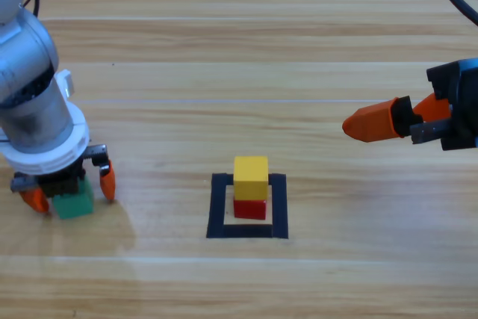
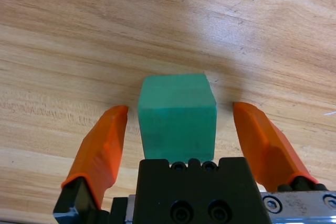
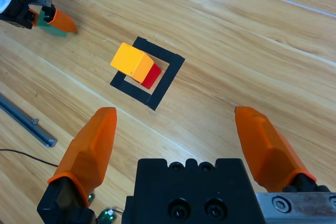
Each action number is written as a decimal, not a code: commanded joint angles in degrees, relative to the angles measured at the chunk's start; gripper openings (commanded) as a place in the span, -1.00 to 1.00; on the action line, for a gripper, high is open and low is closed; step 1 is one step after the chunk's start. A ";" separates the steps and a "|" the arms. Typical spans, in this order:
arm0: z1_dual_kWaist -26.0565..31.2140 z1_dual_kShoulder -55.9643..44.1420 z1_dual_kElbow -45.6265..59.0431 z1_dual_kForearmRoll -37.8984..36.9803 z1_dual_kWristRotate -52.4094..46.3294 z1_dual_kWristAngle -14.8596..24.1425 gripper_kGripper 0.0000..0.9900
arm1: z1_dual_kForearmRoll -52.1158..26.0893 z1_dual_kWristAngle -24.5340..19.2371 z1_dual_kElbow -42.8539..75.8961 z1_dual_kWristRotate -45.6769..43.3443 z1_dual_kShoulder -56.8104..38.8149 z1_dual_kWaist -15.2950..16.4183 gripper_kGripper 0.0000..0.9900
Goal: Stack the blocks in the rectangular block: red at the bottom, yellow in the middle, green on top
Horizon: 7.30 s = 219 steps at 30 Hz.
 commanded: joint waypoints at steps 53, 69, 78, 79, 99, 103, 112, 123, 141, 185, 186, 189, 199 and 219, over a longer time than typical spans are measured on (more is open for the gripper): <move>-23.16 14.83 -55.34 38.59 2.63 0.30 -0.98 | 5.07 1.35 -0.43 0.32 -6.51 -0.33 1.00; -23.16 16.24 -57.01 38.85 -4.14 0.92 -0.97 | 7.27 1.08 -1.04 -0.21 -7.91 -0.33 1.00; -23.60 17.91 -57.80 38.85 -6.07 3.20 -0.97 | 7.27 1.00 -0.78 -0.47 -7.91 -0.33 1.00; -23.69 18.00 -57.80 38.85 -6.16 3.47 -0.97 | 7.36 1.00 -0.78 -0.38 -7.91 -0.33 1.00; -25.53 21.34 -60.08 38.85 -6.60 5.40 -0.97 | 7.27 0.91 -0.60 -0.38 -7.65 -0.33 1.00; -25.53 21.34 -60.17 38.85 -6.42 5.49 -0.97 | 7.27 0.91 -0.69 -0.38 -7.65 -0.33 1.00; -25.53 21.51 -59.64 38.85 -6.42 5.58 -0.98 | 7.27 0.91 -0.69 -0.30 -7.56 -0.33 1.00; -25.62 21.77 -58.06 38.76 -6.16 4.96 -0.98 | 7.27 0.91 -0.51 -0.30 -7.65 -0.33 1.00; -25.88 22.13 -59.21 38.67 -5.98 4.96 -0.98 | 7.27 0.91 -0.51 -0.30 -7.91 -0.33 1.00; -27.12 24.06 -60.08 38.67 -6.69 5.58 -0.97 | 7.36 1.17 -0.43 -0.03 -8.18 -0.33 1.00; -27.12 23.97 -60.00 38.67 -6.77 5.58 -0.94 | 7.27 1.17 -0.43 -0.03 -8.18 -0.33 1.00; -27.12 24.06 -60.00 38.67 -6.77 5.66 -0.74 | 7.36 1.08 -0.43 -0.03 -8.18 -0.33 1.00; -27.12 23.44 -59.91 38.67 -7.48 5.75 1.00 | 7.36 1.26 -0.43 0.06 -8.35 -0.33 1.00; -33.00 3.76 -63.60 38.67 -5.81 17.70 1.00 | 7.27 1.52 -1.04 -0.38 -7.12 0.11 1.00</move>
